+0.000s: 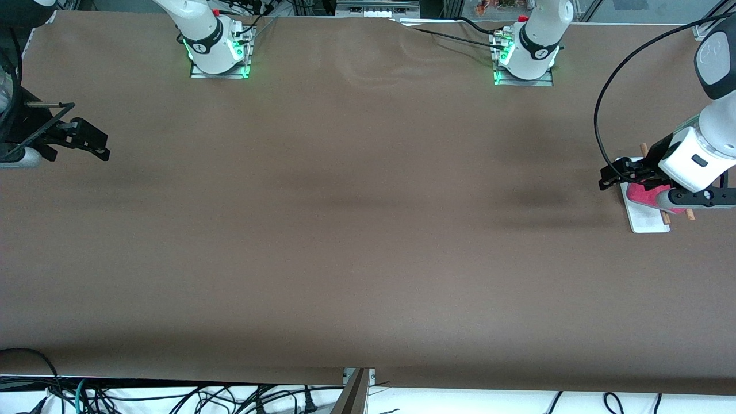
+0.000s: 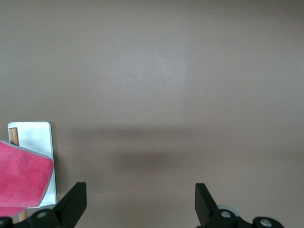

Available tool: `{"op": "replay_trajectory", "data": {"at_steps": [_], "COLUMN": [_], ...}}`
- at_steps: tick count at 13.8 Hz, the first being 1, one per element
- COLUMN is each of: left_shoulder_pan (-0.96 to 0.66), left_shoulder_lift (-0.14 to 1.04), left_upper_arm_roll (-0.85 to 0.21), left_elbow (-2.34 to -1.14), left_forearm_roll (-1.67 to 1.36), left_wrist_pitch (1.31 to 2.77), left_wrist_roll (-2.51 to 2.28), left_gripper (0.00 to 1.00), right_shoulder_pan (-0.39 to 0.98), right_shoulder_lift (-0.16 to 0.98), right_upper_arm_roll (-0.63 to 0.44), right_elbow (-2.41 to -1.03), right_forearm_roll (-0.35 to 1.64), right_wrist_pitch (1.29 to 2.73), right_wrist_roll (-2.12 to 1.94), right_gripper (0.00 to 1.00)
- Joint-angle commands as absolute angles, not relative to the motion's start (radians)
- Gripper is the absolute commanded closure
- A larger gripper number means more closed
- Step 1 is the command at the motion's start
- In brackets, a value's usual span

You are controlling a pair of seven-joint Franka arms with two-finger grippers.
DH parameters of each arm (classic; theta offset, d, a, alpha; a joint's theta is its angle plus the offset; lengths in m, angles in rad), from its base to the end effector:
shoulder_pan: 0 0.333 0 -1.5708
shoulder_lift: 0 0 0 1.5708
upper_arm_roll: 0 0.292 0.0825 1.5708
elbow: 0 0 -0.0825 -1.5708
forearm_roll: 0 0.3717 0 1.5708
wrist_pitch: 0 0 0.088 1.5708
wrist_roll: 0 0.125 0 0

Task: Pass towel and hang on rack

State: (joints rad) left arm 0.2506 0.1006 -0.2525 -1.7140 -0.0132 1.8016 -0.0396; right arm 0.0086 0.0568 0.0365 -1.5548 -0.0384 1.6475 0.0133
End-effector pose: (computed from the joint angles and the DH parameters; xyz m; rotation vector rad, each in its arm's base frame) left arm 0.5779 0.0020 0.4813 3.1032 0.0650 -0.0165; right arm 0.5658 0.0205 0.5655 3.1054 0.0527 0.0574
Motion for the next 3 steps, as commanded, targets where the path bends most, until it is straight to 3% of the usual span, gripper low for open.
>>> {"op": "replay_trajectory", "data": {"at_steps": [1,3], "left_shoulder_pan": [0.255,0.255], "left_shoulder_lift": [0.066,0.066], "left_upper_arm_roll": [-0.25,-0.25], "left_elbow": [-1.752,-1.752], "left_forearm_roll": [-0.026,-0.026], "left_wrist_pitch": [1.821,1.816], "left_wrist_roll": [-0.043,-0.044], "left_gripper": [0.0,0.0], "right_shoulder_pan": [0.009,0.009], "right_shoulder_lift": [0.064,0.064], "right_upper_arm_roll": [0.038,0.038], "right_elbow": [-1.532,-1.532], "right_forearm_roll": [-0.043,-0.044], "right_wrist_pitch": [1.641,1.643], "right_wrist_roll": [-0.002,-0.002], "right_gripper": [0.0,0.0]}}
